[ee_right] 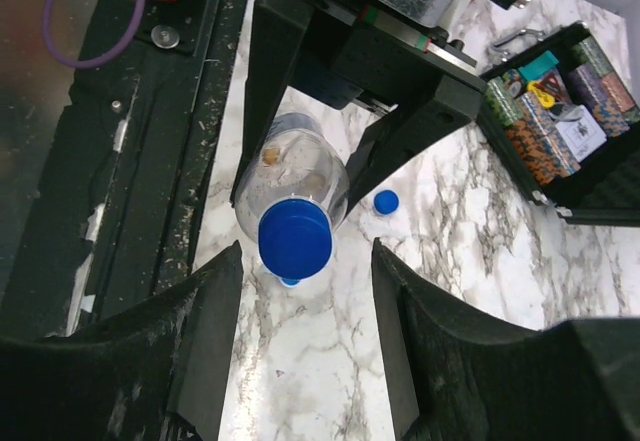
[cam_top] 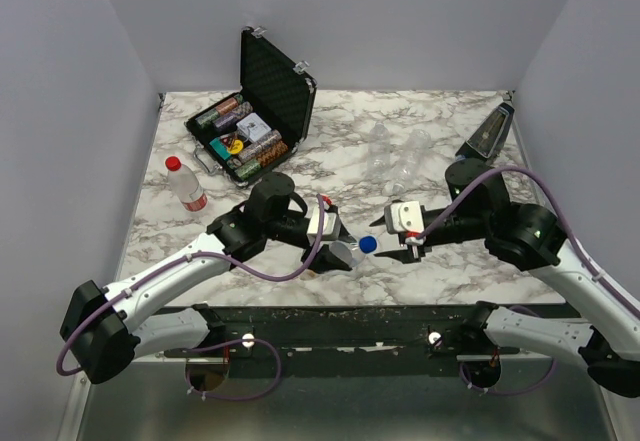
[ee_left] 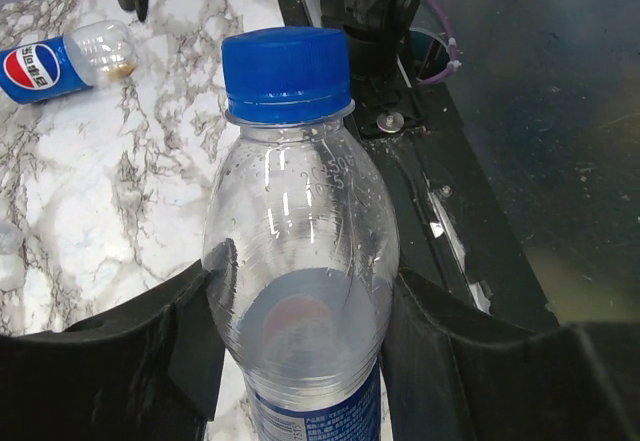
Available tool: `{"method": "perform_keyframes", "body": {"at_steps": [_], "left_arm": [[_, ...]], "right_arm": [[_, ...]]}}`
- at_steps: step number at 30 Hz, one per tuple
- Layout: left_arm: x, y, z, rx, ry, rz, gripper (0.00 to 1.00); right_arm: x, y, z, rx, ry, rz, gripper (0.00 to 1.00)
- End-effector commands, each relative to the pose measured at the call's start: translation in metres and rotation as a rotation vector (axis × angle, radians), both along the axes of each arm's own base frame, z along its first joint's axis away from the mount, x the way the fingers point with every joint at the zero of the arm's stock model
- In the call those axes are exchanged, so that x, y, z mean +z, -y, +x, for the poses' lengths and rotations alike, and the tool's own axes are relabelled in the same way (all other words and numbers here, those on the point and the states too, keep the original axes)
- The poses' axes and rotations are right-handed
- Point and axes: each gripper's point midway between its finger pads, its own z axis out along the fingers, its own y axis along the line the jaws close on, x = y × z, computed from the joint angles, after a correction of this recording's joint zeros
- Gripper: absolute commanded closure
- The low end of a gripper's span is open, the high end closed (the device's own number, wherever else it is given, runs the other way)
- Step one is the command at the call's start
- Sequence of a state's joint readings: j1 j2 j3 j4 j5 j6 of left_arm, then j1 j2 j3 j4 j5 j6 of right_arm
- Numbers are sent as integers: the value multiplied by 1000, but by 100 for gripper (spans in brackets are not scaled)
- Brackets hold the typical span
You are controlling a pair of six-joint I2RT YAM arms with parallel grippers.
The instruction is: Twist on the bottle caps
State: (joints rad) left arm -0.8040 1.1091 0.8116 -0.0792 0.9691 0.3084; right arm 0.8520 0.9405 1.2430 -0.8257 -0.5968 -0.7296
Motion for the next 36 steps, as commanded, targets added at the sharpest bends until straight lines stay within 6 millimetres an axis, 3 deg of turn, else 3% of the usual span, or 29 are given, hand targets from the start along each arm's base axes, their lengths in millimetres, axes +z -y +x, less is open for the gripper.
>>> {"method": "perform_keyframes", "body": {"at_steps": [1,13,19,21,25,28,36], "left_arm": [[16,1,-6,-57,2,-39,100],[19,1,-4,-41,7,-42,100],[18,1,3,8,30,-40,100],[16,1,15,80,54,-29,100],[11,-8,59,345,143,4,100],[10,-24,91,554,211,33,100],[14,-60,126,899,405,93,100]], "right_arm": [[3,-6,-16,96,-39,2,40],[-6,-14,-13,99,-106,-26,46],[-6,-19,-2,11,-155,-24,59],[-5,-21,0,-19,-191,-16,65],[-6,-26,8,-136,-302,10,73],[-3,-30,21,-329,-473,70,79],[-6,-35,57,-786,-833,195,92]]}}
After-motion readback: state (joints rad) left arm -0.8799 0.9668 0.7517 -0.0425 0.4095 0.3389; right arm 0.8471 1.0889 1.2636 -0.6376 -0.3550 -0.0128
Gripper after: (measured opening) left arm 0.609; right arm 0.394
